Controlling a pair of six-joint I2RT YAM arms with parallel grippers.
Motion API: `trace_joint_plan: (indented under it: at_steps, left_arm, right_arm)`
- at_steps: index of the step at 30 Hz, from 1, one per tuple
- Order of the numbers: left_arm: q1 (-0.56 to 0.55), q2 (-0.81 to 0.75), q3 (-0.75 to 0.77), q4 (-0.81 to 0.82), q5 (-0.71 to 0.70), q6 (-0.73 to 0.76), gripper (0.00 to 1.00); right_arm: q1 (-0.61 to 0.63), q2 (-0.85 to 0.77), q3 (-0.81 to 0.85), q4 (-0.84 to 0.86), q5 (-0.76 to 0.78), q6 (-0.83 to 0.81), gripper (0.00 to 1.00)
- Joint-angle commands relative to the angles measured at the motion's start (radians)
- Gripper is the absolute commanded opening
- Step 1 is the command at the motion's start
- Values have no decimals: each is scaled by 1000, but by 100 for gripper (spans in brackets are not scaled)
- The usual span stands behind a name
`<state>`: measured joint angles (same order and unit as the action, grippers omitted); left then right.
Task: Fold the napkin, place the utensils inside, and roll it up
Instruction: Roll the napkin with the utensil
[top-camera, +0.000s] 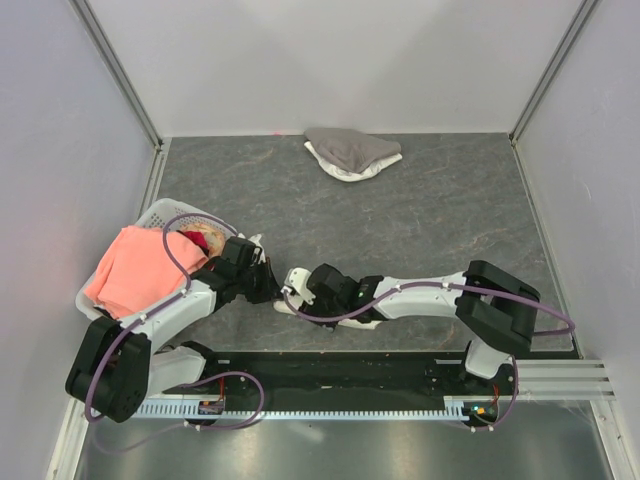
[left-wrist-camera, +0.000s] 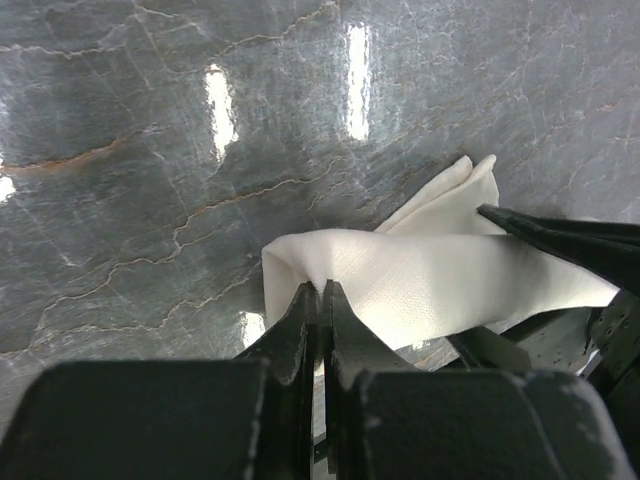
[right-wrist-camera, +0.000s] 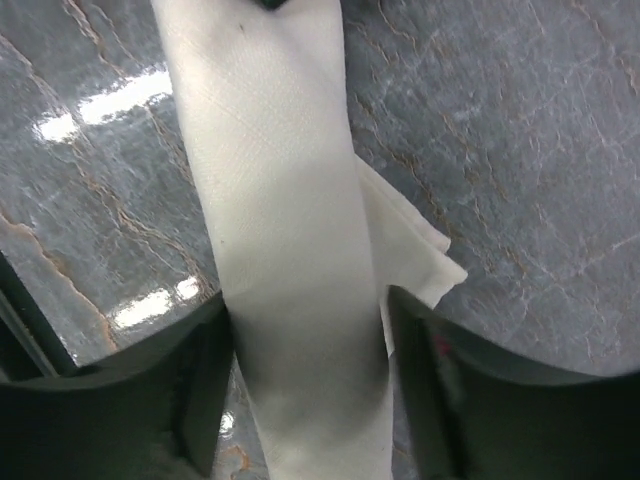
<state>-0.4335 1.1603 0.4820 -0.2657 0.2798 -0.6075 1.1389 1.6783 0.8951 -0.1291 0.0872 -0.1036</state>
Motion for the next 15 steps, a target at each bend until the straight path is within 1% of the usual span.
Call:
trace_joint_plan:
  at_steps: [1, 2, 3, 5, 6, 7, 9, 10, 12, 13, 15]
  left_arm:
    - [2, -5, 43, -4, 50, 43, 2]
    - [2, -13, 44, -3, 45, 46, 6]
    - [2, -20, 46, -3, 39, 48, 19]
    - [2, -48, 46, -3, 12, 51, 35]
    - [2, -60, 43, -3, -4, 52, 50]
    - [2, -73, 41, -4, -16, 52, 56]
    - [2, -114, 30, -6, -57, 49, 64]
    - [2, -126, 27, -7, -70, 48, 65]
    - [1, -164, 9, -6, -103, 45, 66]
    - [1, -175, 1, -6, -113, 45, 66]
    - [1, -203, -16, -3, -129, 38, 66]
  right_arm:
    - [-51, 47, 60, -26, -49, 31, 57]
    - [-65, 57, 70, -46, -73, 39, 48]
    - [-89, 60, 73, -55, -154, 51, 45]
    - [-116, 73, 88, -87, -252, 62, 40]
    - [-146, 81, 93, -98, -356, 74, 39]
    - [-160, 87, 100, -122, -412, 80, 38]
    - [-204, 118, 120, -144, -510, 94, 36]
    - [-218, 129, 126, -161, -609, 103, 36]
    - [-260, 158, 143, -167, -688, 140, 35]
    - [-274, 167, 146, -173, -760, 165, 35]
    - [-315, 198, 160, -172, -831, 186, 35]
